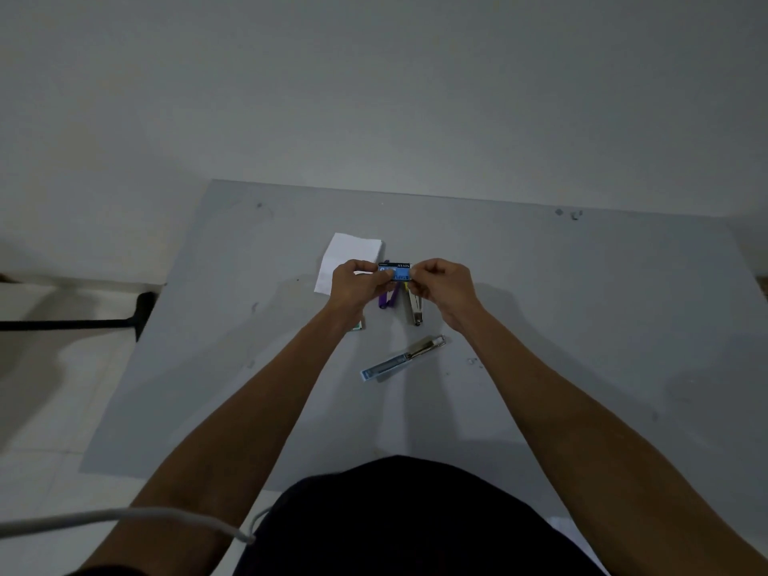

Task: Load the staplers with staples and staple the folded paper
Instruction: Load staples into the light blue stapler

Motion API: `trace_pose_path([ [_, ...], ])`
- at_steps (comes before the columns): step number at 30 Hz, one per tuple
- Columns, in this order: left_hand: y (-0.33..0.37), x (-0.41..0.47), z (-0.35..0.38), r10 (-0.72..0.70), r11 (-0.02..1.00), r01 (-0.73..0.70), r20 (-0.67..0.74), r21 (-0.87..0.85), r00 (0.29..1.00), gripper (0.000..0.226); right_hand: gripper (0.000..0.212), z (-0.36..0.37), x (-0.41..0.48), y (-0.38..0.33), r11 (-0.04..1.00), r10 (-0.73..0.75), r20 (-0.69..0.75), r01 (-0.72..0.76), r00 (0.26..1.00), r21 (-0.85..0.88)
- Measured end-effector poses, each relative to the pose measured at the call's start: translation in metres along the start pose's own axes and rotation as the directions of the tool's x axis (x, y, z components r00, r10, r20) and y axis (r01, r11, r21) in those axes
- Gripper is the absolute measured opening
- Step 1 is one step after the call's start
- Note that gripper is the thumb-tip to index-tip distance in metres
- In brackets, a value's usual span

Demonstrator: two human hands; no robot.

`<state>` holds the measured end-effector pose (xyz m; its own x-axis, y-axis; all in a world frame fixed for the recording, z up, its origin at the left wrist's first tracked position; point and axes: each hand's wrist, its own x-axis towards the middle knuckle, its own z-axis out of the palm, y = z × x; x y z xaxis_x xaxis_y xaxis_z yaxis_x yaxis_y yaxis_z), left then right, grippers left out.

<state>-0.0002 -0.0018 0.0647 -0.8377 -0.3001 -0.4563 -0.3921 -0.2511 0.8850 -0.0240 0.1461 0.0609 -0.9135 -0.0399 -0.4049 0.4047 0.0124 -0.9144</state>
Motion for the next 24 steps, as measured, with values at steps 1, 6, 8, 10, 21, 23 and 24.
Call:
trace_pose_path([
  [1, -0.002, 0.0, -0.002, 0.0, 1.0, 0.0, -0.004, 0.003, 1.0, 0.024, 0.005, 0.002, -0.001, 0.001, 1.0, -0.001, 0.015, 0.001, 1.0, -0.006],
  [6, -0.013, -0.005, -0.016, -0.019, 0.999, 0.017, -0.057, -0.03, 0.998, 0.024, 0.013, 0.01, -0.007, 0.007, 0.997, 0.069, 0.016, -0.07, 0.997, 0.022],
  [8, -0.025, -0.005, -0.026, -0.043, 0.999, 0.04, -0.096, -0.028, 0.994, 0.025, 0.019, 0.011, -0.009, 0.011, 0.996, 0.092, 0.02, -0.092, 0.996, -0.018],
  [10, -0.039, -0.006, -0.038, -0.079, 0.997, 0.079, -0.151, -0.005, 0.985, 0.026, 0.023, 0.008, -0.013, 0.015, 0.993, 0.114, 0.029, -0.114, 0.993, -0.021],
  [21, -0.099, -0.006, -0.083, -0.184, 0.927, 0.29, -0.387, 0.237, 0.903, 0.025, 0.013, 0.002, -0.021, 0.036, 0.966, 0.224, 0.038, -0.227, 0.974, 0.123],
  [23, -0.093, -0.011, -0.08, -0.161, 0.911, 0.286, -0.385, 0.295, 0.909, 0.021, 0.014, 0.001, -0.023, 0.037, 0.958, 0.237, 0.041, -0.24, 0.971, 0.154],
  [24, -0.092, -0.013, -0.078, -0.148, 0.902, 0.283, -0.381, 0.326, 0.913, 0.02, 0.013, 0.0, -0.024, 0.037, 0.953, 0.243, 0.041, -0.246, 0.969, 0.177],
])
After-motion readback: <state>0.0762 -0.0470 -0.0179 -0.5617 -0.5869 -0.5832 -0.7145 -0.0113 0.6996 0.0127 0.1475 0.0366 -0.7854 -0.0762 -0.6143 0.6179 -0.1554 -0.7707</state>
